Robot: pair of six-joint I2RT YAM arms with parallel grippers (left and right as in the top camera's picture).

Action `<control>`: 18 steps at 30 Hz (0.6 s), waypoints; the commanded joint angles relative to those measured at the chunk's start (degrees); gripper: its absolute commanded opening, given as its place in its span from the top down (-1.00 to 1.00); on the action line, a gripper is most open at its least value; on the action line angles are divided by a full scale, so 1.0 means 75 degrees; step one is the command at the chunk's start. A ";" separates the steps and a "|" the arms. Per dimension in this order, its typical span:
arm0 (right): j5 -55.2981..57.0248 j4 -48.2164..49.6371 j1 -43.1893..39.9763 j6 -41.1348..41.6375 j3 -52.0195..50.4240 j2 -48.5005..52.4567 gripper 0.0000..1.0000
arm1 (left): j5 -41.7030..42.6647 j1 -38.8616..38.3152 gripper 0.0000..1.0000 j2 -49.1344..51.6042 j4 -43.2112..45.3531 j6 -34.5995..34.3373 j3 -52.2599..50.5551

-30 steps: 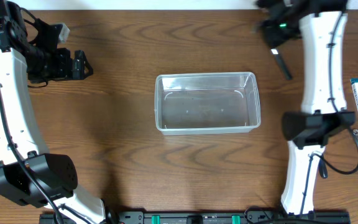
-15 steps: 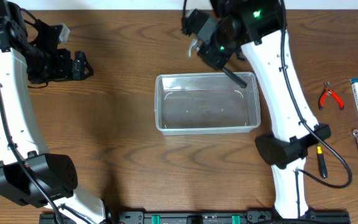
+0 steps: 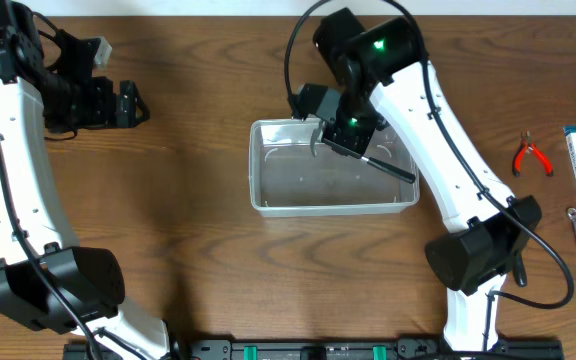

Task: Pack container
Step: 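Lift the hammer and carry it left over the clear container, then lower the hammer into the container, open the right gripper, withdraw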

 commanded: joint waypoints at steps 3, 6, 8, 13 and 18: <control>0.0000 0.0399 0.0020 -0.1553 -0.0335 -0.0131 0.59 | -0.0064 0.0026 -0.96 -0.0026 0.0006 0.0076 -0.0032; 0.0000 0.0746 0.0012 -0.1728 -0.0440 -0.0128 0.67 | -0.0064 0.0026 -0.96 -0.0026 0.0003 0.0076 -0.0032; 0.0000 0.0941 0.0015 -0.1728 -0.0490 -0.0128 0.74 | -0.0064 0.0026 -0.96 -0.0026 0.0003 0.0076 -0.0032; -0.0006 0.1174 0.0012 -0.1626 -0.0519 -0.0117 0.97 | -0.0061 0.0026 -0.96 -0.0026 0.0000 0.0073 -0.0032; -0.0006 0.1352 0.0006 -0.1335 -0.0516 -0.0117 0.98 | -0.0064 0.0026 -0.96 -0.0026 0.0000 0.0073 -0.0032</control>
